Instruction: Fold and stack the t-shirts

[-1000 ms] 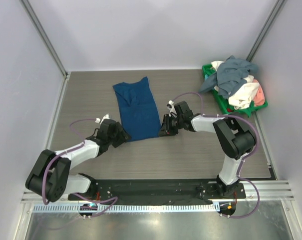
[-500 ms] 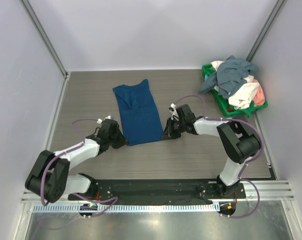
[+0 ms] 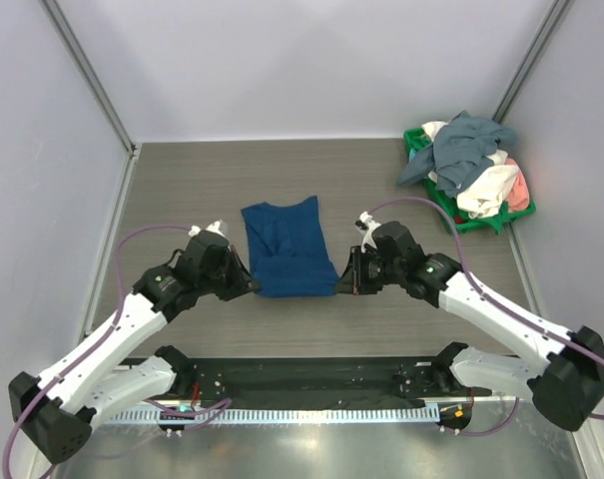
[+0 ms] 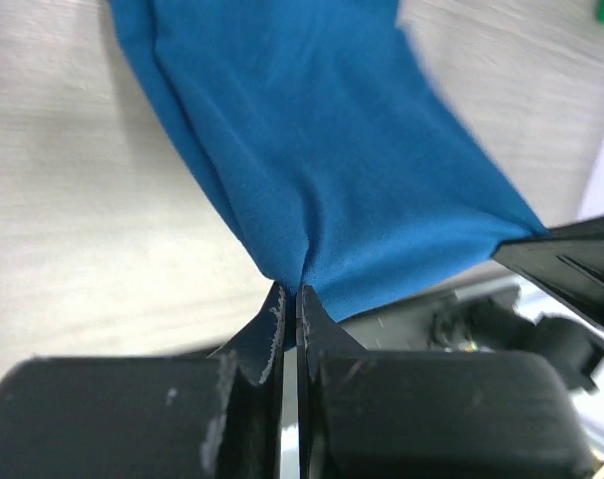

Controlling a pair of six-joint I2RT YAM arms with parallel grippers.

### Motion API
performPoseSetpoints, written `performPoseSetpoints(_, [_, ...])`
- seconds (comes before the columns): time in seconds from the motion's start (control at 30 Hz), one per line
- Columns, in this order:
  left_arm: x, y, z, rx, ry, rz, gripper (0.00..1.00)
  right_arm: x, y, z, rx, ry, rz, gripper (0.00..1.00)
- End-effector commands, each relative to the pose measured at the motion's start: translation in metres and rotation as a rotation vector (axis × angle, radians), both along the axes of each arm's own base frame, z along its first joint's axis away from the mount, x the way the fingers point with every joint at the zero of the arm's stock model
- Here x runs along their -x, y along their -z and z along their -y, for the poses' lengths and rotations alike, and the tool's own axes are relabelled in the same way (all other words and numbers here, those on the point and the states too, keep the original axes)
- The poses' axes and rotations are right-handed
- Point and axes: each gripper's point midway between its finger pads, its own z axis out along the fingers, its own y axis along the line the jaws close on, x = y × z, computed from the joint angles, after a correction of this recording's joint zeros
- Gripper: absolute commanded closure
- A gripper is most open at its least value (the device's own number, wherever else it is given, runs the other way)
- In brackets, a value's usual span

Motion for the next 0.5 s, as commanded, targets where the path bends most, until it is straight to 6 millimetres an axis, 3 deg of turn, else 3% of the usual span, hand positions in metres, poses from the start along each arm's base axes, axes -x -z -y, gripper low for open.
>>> performPoseSetpoints(0.0, [0.025, -0.028, -0.016, -0.029, -0.016, -0.034, 1.00, 0.012, -0.019, 0.019, 0.052, 0.082, -0.033, 0.99])
performPoseSetpoints(0.17, [0.011, -0.049, -0.037, -0.134, -0.081, 0.042, 1.00, -0.006, -0.042, 0.025, 0.103, 0.122, 0.040, 0.99])
performPoseSetpoints(0.27, [0.000, -0.058, -0.032, -0.147, -0.077, 0.053, 1.00, -0.025, -0.049, 0.018, 0.142, 0.113, 0.069, 0.99])
performPoseSetpoints(0.3, [-0.004, -0.060, -0.033, -0.159, -0.091, 0.061, 1.00, -0.034, -0.061, 0.015, 0.134, 0.118, 0.095, 0.99])
performPoseSetpoints(0.47, [-0.032, -0.072, -0.032, -0.203, -0.127, 0.094, 1.00, -0.076, -0.052, 0.009, 0.205, 0.112, 0.093, 0.99])
